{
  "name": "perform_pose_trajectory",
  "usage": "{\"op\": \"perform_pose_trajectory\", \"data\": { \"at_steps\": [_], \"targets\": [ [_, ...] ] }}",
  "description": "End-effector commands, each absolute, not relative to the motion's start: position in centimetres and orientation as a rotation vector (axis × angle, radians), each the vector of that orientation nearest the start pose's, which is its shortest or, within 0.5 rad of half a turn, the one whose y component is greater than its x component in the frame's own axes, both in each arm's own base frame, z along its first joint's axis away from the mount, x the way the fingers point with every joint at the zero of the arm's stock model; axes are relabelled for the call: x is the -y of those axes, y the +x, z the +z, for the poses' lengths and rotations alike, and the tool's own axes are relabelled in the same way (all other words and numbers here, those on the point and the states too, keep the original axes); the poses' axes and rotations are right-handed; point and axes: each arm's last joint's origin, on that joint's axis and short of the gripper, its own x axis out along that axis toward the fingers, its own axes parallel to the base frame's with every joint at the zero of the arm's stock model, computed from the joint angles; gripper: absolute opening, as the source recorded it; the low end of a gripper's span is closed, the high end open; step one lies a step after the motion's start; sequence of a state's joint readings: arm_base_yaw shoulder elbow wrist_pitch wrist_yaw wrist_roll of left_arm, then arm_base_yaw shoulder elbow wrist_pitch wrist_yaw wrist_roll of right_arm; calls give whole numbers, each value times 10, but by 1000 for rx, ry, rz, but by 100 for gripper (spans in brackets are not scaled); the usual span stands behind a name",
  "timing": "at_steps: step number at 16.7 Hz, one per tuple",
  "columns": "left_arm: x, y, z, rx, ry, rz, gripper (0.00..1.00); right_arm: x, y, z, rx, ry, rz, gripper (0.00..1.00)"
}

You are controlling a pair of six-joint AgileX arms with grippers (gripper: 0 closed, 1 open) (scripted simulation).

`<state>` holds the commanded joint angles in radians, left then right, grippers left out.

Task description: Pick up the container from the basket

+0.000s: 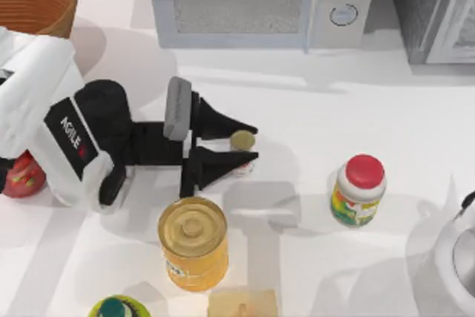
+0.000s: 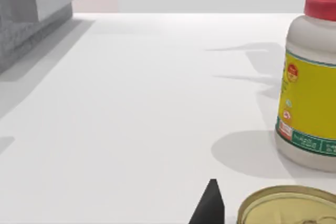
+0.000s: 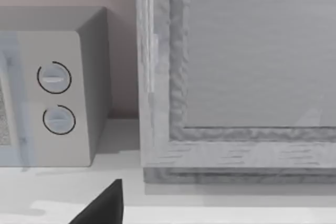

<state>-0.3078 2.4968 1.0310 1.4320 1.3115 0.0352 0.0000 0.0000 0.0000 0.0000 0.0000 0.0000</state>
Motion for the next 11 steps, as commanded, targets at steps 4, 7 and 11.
{"op": "perform_pose_trajectory", "data": {
  "at_steps": [4,7,11],
  "targets": [
    [146,371,18,0,0,-1591,90,1,106,160,0,0,0,100],
    [146,371,18,0,0,-1591,100,1,106,160,0,0,0,100],
    [146,371,18,0,0,-1591,100,1,106,160,0,0,0,100]
  ]
}}
